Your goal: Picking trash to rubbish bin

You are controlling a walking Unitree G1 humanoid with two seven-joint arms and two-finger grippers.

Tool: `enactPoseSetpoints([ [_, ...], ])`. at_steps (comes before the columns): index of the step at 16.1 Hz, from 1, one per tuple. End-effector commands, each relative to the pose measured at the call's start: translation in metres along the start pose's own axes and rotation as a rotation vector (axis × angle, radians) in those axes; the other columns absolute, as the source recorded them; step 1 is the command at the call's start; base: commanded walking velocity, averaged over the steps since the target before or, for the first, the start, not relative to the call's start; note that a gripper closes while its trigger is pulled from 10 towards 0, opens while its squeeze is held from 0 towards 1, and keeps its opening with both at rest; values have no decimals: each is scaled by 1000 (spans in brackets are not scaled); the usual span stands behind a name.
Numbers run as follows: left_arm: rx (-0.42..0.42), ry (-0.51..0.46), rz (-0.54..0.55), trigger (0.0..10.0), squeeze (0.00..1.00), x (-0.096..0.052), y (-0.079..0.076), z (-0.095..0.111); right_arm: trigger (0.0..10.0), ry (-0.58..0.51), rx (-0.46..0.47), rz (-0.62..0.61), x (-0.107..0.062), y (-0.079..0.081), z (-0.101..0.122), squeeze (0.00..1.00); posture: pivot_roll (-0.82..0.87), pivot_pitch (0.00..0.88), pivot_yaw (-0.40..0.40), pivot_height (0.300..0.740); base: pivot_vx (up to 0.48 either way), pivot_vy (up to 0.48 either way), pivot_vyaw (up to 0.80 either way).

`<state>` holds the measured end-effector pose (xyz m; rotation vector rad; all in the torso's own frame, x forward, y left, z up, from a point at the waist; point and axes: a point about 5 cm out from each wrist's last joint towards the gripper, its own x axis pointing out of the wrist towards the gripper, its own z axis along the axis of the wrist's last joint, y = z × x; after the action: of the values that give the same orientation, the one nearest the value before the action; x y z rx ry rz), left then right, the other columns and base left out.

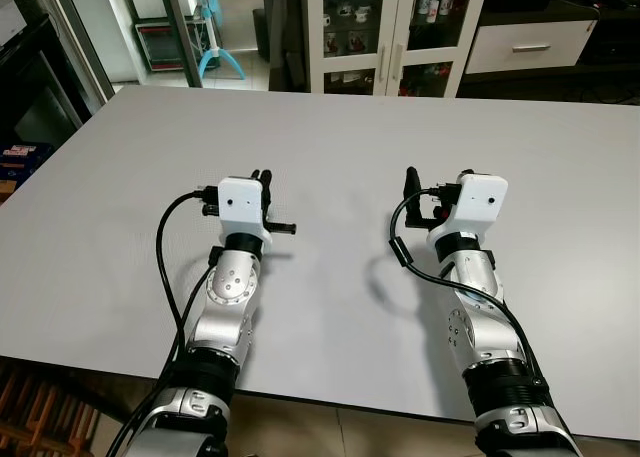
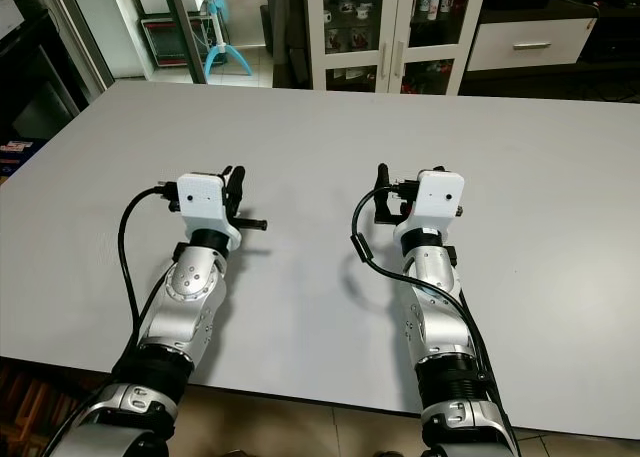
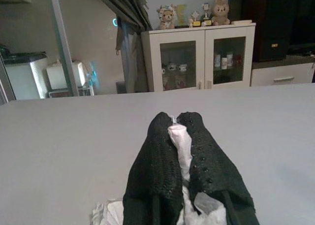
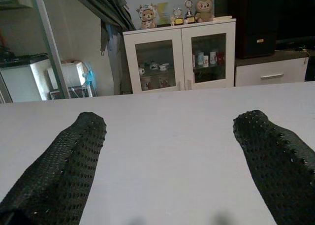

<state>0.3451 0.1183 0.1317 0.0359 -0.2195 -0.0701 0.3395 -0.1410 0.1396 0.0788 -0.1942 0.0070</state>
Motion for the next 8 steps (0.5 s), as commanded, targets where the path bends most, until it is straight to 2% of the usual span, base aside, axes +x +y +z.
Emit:
enactPoseSetpoints([
  [1,6,-12,8,10000,0,-1,1,2,10000,7,-5,17,-2,3,-2,0,-56,2,52,740,0,0,0],
  [8,23,-25,4,10000,0,3,1,6,10000,15,-13,24,1,5,-3,0,-41,32,48,740,0,0,0],
])
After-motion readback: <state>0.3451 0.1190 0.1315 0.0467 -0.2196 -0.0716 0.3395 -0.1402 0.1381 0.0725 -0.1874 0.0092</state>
